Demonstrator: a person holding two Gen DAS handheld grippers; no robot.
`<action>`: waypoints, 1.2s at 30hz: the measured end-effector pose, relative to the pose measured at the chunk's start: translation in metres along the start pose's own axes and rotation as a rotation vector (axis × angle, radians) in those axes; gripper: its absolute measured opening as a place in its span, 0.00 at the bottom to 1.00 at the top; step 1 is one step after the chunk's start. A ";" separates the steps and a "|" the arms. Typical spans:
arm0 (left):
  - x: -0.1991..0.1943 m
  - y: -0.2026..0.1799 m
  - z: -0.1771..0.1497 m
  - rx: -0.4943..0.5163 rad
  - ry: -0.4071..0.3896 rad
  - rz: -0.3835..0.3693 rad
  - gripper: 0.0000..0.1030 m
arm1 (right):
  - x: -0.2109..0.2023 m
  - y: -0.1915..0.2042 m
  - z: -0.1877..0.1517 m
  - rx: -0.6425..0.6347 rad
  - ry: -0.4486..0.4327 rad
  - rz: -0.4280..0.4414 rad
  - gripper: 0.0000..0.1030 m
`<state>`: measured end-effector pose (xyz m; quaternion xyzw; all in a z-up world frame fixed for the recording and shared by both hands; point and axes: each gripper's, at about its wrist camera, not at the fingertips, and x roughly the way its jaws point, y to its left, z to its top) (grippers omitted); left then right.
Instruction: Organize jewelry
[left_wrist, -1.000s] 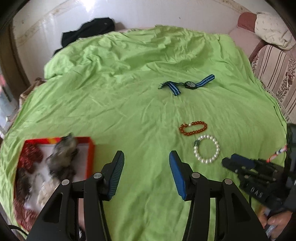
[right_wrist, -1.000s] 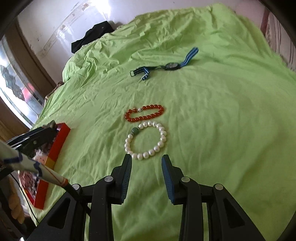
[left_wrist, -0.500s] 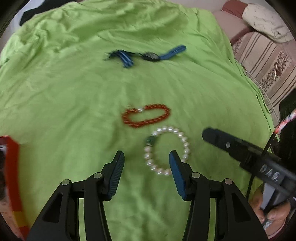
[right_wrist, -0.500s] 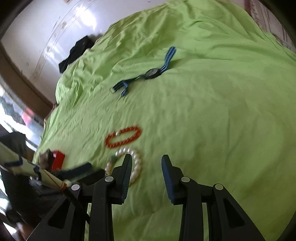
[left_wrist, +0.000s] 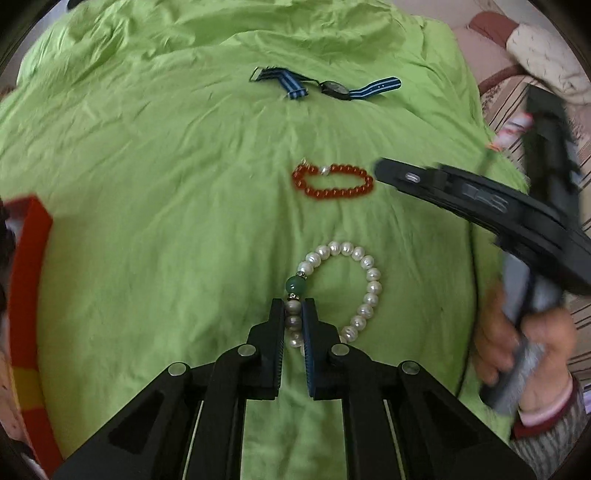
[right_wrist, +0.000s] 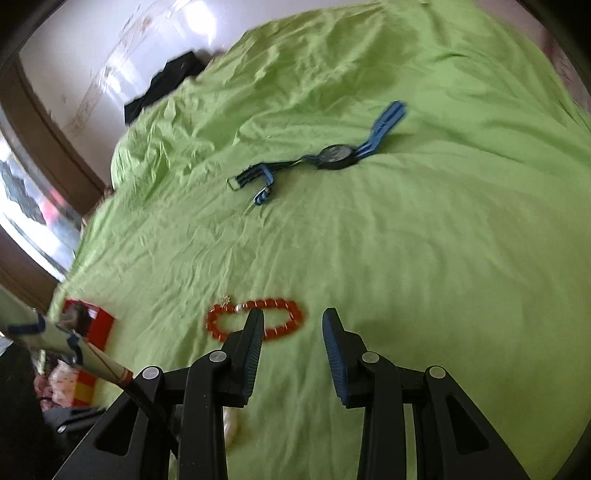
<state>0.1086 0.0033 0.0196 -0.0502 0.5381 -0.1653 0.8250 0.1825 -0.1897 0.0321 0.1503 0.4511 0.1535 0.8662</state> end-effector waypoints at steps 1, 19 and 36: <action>0.001 0.002 -0.002 -0.008 -0.004 -0.014 0.09 | 0.007 0.002 0.001 -0.013 0.019 -0.008 0.35; -0.005 -0.005 -0.018 -0.003 -0.012 -0.010 0.10 | -0.064 -0.003 -0.078 -0.011 0.143 -0.250 0.08; -0.040 0.011 -0.084 -0.059 -0.041 -0.072 0.10 | -0.116 -0.019 -0.141 0.180 0.005 -0.120 0.31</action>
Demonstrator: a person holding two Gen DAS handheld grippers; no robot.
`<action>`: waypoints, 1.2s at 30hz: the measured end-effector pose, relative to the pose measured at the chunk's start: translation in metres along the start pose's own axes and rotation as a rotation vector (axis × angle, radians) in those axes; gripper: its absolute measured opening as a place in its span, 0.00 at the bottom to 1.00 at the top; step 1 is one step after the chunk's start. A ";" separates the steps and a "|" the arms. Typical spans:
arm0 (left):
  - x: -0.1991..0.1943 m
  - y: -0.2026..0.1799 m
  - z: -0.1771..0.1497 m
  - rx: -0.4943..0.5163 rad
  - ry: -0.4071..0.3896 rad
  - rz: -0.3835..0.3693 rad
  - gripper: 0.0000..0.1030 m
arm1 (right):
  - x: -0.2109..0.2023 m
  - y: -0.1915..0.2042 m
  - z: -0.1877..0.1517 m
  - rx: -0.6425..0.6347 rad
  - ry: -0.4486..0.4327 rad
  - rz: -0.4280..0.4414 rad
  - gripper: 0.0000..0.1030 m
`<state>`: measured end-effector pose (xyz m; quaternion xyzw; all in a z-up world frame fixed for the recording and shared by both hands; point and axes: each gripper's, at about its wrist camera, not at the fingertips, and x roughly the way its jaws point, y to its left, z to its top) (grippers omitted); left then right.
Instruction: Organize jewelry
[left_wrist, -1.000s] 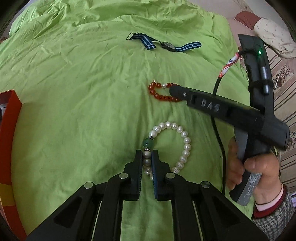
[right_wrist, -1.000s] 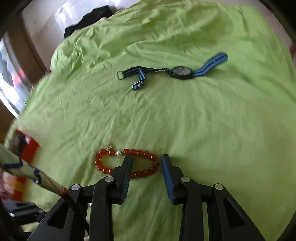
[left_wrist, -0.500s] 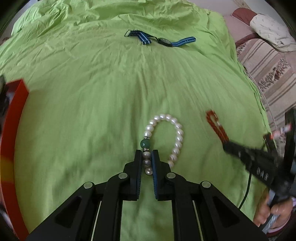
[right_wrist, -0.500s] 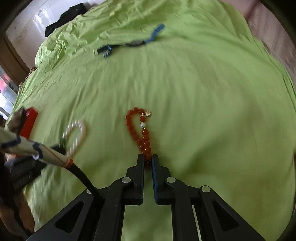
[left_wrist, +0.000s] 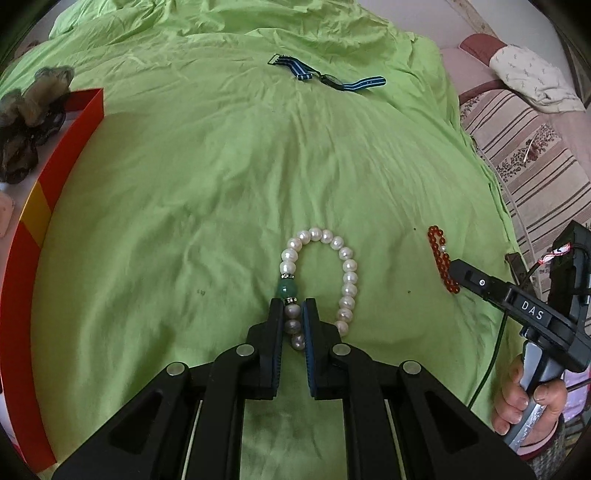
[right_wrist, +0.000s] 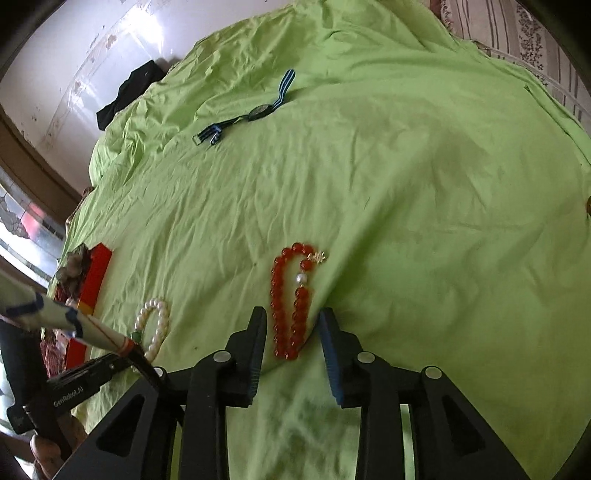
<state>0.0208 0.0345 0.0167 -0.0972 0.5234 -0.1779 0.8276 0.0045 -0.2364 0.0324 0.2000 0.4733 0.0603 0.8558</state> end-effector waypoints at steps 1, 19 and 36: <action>0.001 -0.001 0.001 0.011 -0.001 0.006 0.11 | 0.002 0.000 0.002 -0.001 -0.002 -0.002 0.31; 0.013 -0.011 0.006 0.090 -0.095 0.026 0.22 | 0.006 0.040 -0.001 -0.293 -0.165 -0.286 0.44; 0.014 0.002 0.019 0.054 -0.028 -0.029 0.15 | 0.018 -0.017 0.016 0.040 0.001 0.034 0.19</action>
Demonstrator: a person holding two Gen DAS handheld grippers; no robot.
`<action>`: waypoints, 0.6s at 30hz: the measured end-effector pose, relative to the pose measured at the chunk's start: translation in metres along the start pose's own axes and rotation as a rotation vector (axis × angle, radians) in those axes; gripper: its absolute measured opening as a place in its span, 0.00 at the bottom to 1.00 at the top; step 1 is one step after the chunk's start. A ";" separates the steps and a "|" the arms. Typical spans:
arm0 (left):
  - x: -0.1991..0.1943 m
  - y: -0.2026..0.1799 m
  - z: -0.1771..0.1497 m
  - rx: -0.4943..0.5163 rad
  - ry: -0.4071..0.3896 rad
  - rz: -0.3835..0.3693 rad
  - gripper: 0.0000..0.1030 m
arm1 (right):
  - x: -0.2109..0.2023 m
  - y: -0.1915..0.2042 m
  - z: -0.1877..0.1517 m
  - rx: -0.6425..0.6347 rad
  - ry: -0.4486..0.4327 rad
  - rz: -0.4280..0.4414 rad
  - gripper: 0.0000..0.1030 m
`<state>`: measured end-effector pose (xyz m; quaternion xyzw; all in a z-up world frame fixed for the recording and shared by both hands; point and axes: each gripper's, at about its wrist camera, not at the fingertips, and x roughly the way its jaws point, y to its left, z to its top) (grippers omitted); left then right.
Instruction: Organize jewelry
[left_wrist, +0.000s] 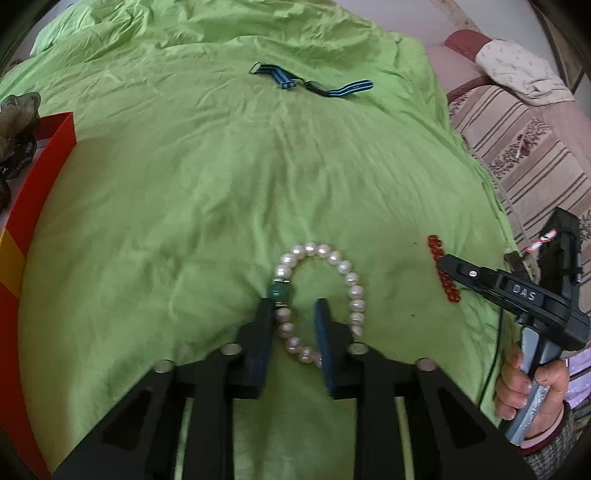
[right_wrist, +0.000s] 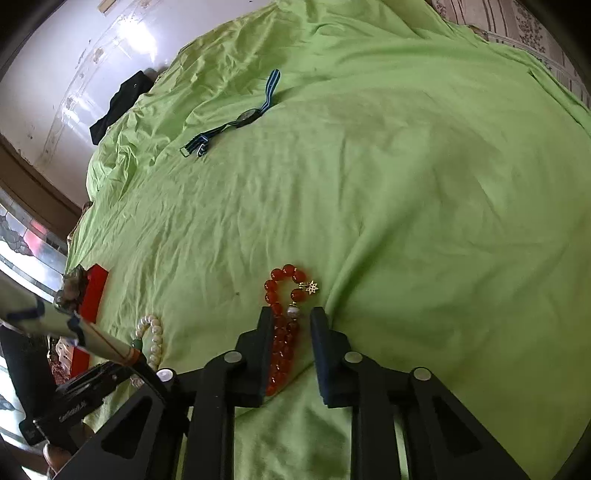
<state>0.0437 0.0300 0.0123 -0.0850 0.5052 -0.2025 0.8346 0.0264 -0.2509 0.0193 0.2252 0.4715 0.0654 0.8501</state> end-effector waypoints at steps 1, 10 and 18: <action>0.002 0.002 0.001 -0.001 0.002 0.003 0.13 | 0.001 0.004 -0.001 -0.022 0.000 -0.018 0.18; 0.006 -0.002 0.001 0.013 -0.029 0.010 0.13 | -0.001 -0.001 0.000 0.013 0.001 0.039 0.20; 0.006 -0.001 -0.001 0.010 -0.048 0.007 0.13 | 0.005 0.003 -0.002 0.005 -0.020 -0.038 0.12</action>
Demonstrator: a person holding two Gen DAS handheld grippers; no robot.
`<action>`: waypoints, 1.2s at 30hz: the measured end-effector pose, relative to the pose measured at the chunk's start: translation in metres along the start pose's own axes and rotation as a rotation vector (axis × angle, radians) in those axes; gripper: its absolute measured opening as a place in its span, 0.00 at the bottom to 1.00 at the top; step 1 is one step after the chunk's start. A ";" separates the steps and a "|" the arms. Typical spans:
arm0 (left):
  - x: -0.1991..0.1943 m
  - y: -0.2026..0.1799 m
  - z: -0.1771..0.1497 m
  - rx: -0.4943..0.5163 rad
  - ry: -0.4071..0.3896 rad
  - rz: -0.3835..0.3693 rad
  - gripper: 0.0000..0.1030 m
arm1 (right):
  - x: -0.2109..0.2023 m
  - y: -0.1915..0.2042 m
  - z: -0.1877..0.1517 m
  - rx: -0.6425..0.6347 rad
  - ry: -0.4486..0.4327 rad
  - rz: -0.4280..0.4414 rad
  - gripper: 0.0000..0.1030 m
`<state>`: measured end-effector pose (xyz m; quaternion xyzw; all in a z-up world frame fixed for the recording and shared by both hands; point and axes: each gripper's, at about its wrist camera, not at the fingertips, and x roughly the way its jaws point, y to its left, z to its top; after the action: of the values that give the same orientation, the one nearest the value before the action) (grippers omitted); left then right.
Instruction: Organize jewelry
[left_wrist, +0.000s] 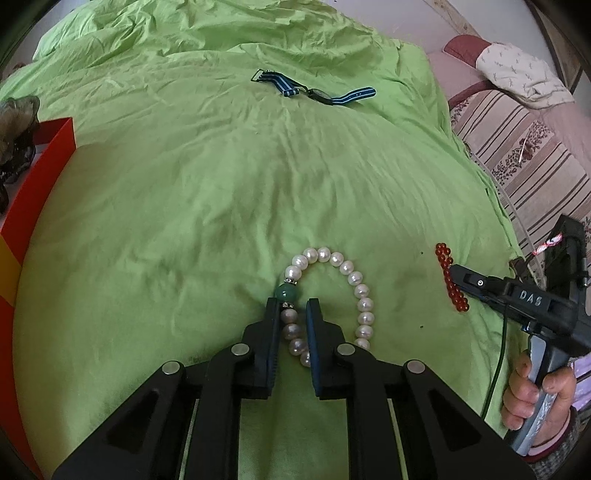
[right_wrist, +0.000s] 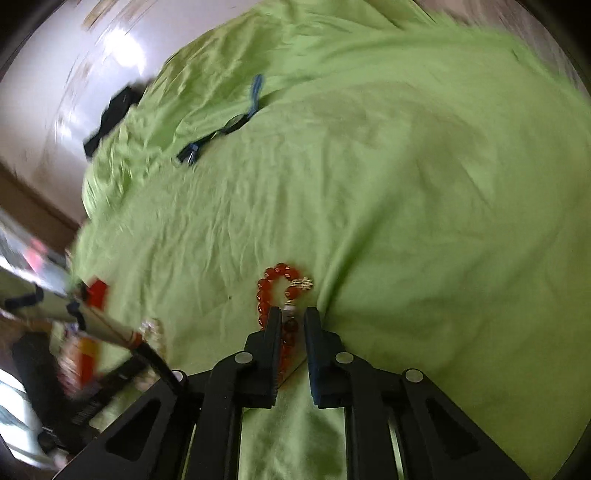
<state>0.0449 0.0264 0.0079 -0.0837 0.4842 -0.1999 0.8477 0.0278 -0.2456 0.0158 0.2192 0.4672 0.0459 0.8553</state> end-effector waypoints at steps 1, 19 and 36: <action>0.000 -0.001 0.000 0.005 0.000 0.008 0.13 | 0.002 0.009 -0.002 -0.052 -0.006 -0.042 0.12; -0.041 -0.013 0.008 -0.008 -0.029 0.099 0.10 | -0.024 0.040 -0.006 -0.234 -0.155 -0.158 0.08; -0.157 -0.031 -0.025 0.018 -0.190 0.122 0.10 | -0.104 0.060 -0.036 -0.183 -0.271 0.010 0.08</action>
<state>-0.0552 0.0656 0.1291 -0.0652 0.4041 -0.1435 0.9010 -0.0525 -0.2090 0.1053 0.1467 0.3405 0.0625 0.9266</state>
